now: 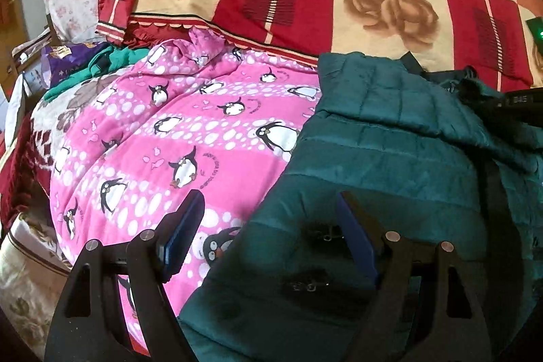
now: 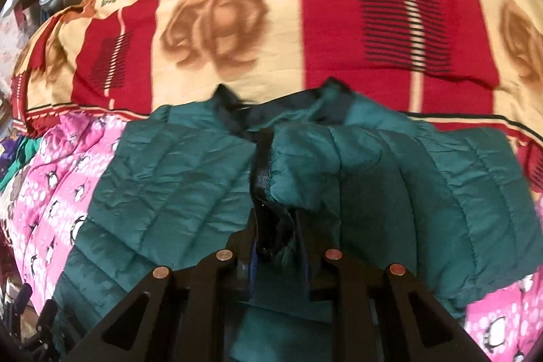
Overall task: Fold large clothes
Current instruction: 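Fold the held sleeve across the jacket body and release it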
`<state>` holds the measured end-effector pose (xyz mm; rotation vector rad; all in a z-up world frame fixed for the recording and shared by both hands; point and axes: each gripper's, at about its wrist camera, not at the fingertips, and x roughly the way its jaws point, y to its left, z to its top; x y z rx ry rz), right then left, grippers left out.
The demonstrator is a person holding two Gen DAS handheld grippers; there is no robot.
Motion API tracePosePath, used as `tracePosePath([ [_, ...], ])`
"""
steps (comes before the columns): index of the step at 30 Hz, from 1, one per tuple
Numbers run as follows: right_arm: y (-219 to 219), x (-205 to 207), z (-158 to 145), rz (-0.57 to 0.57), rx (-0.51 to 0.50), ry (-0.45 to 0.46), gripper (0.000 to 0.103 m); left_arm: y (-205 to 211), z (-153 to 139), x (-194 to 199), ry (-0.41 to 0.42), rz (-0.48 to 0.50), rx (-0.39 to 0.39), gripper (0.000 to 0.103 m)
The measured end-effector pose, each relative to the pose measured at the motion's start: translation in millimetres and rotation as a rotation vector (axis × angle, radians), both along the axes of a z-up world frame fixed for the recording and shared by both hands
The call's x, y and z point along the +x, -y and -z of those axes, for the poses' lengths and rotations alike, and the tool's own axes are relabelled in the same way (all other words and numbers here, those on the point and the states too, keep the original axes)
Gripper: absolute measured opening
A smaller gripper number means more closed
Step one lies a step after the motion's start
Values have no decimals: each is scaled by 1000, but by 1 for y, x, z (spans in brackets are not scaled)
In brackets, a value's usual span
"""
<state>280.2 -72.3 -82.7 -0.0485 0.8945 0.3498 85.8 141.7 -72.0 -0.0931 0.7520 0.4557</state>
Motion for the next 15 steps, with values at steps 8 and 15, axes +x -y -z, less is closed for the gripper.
tracePosePath([
  [8,-28,-3,15,-11,26,9,18,0,1,2,-13,16,-6,79],
  [15,-16,-19,17,-52,83,30,46,-1,5,7,-31,27,-23,79],
])
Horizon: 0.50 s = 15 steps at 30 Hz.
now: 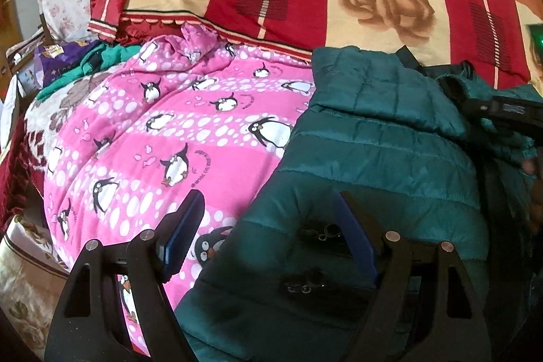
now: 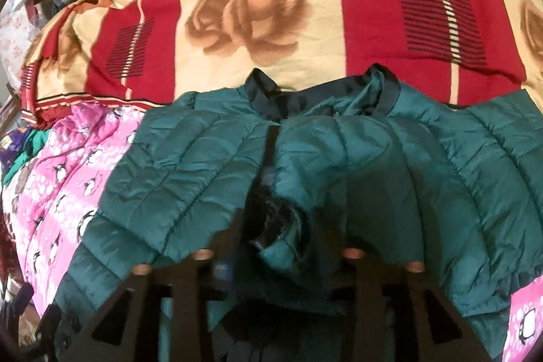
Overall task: Fold large clothes
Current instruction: 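Fold the held sleeve across the jacket body and release it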
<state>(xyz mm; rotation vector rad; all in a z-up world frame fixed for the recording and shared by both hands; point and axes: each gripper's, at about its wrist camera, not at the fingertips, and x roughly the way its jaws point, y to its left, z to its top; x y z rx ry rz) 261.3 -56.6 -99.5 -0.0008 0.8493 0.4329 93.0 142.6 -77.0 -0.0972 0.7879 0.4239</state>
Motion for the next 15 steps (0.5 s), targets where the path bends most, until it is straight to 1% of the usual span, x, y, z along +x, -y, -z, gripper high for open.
tracePosePath([
  [2,12,-11,-2,-15,26,-17,47,-2,2,2,-11,-1,-16,79],
  [5,34,-37,-2,-31,19,-21,47,-5,5,5,-25,-6,-35,79],
  [6,42,-46,0,-28,1,-20,47,-5,5,5,-29,-6,-40,79],
  [8,63,-64,7,14,-73,-19,46,-4,6,6,-33,10,-53,79],
  [10,88,-80,18,84,-169,-41,46,1,3,11,-26,63,-72,79],
  [12,112,-95,25,170,-226,-41,47,11,-7,19,11,138,-87,79],
  [13,126,-102,27,223,-238,-35,47,17,-13,25,21,171,-105,79],
  [15,148,-111,29,304,-228,-30,47,34,-27,49,25,267,-157,79],
])
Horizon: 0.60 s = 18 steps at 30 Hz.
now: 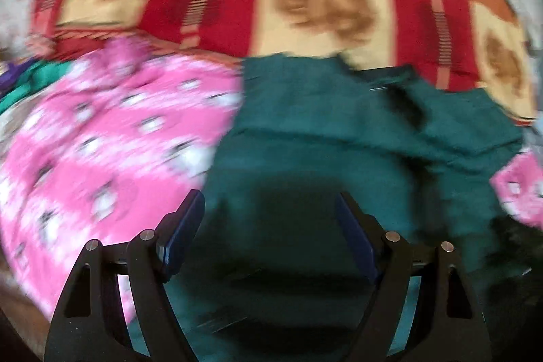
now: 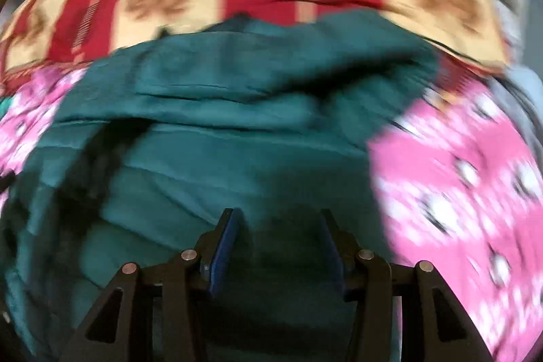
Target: Fold large clothes
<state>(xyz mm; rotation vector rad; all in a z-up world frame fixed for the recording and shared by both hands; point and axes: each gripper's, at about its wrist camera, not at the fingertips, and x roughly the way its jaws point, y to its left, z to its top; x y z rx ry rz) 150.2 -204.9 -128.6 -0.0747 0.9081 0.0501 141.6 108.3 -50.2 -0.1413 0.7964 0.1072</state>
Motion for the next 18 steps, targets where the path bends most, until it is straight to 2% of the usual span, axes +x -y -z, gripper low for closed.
tracePosePath([
  [2,14,-6,5,65,13,21,49,25,-14,29,10,84,-10,79],
  [4,22,-4,12,64,52,9,51,49,-21,60,-1,138,-13,79],
  [5,23,-6,14,69,61,28,56,60,-21,78,-19,162,-27,79],
  [10,28,-3,20,67,79,30,57,105,-5,144,-89,208,-38,79],
  [12,31,-3,20,67,101,31,57,113,1,156,-93,216,-51,79],
  [15,34,-3,21,66,127,33,57,124,14,170,-127,255,-112,79],
  [16,33,-3,21,65,130,33,57,127,16,170,-128,271,-124,71],
  [17,33,-3,21,65,133,33,58,132,19,169,-127,304,-134,55],
  [18,33,-3,21,64,135,34,58,137,21,167,-132,329,-131,47],
])
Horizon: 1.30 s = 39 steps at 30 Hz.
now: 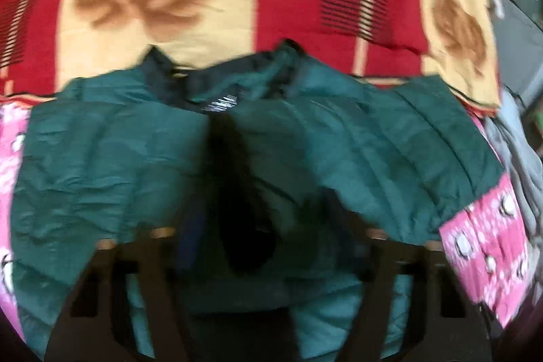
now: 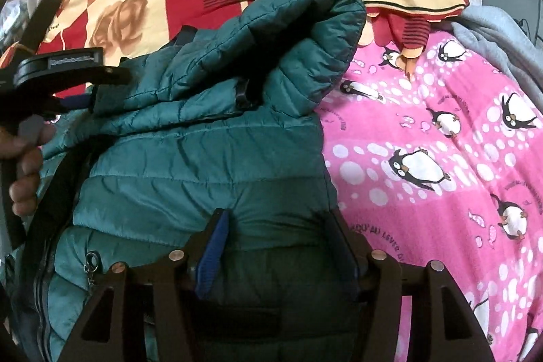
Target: Fold large clothes
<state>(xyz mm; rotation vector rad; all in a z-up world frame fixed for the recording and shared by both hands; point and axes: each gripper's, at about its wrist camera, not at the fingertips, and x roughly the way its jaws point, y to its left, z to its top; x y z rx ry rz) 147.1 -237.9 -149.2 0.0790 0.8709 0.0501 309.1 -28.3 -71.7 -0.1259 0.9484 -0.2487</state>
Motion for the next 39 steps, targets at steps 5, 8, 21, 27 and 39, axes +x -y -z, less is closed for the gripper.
tracePosePath([
  [5,0,1,0,-1,4,0,58,-4,-8,-12,49,1,9,21],
  [8,0,1,0,-1,3,0,58,-33,-21,-20,84,-40,3,20],
  [21,-2,1,0,3,-19,-2,58,-165,-24,-34,106,-177,72,20],
  [27,9,4,-26,5,24,-13,58,-185,-13,-36,82,-210,77,23],
  [39,-27,133,-80,-172,62,103,58,-149,-3,8,35,-313,190,24],
])
